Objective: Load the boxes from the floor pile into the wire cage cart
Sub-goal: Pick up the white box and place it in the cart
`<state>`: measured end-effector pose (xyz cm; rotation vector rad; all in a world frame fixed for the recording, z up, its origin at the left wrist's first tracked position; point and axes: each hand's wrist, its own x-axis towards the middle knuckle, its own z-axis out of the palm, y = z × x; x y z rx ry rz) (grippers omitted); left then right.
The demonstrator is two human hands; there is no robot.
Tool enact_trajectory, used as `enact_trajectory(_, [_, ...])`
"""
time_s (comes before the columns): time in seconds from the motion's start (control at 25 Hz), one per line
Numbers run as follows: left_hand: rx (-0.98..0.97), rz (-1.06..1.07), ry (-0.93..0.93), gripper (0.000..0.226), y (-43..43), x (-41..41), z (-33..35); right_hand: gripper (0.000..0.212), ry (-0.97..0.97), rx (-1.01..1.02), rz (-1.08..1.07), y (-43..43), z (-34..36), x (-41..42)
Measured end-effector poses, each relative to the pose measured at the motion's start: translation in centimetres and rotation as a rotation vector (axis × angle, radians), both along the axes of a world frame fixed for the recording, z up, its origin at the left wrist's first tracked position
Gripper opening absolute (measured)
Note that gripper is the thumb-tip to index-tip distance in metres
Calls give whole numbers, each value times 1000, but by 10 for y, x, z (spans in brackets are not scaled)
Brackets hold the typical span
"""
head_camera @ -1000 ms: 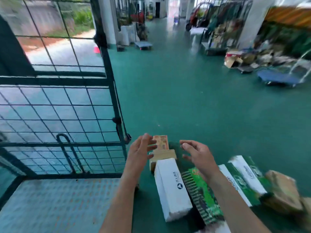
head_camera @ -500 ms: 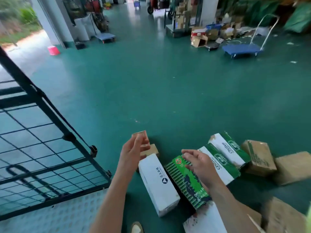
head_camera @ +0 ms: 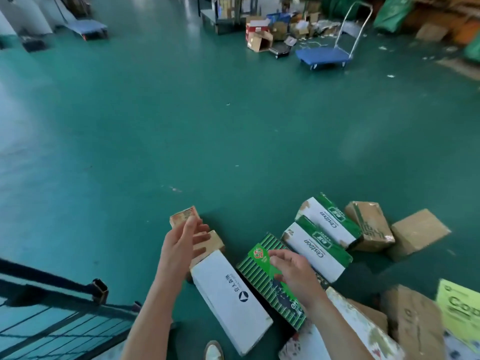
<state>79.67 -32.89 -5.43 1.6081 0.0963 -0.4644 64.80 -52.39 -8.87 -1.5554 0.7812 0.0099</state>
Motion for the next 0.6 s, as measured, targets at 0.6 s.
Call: enact_trajectory(0.6, [358,18,605,31,-3,26,-338,17,611,185,-26,16,-318,31])
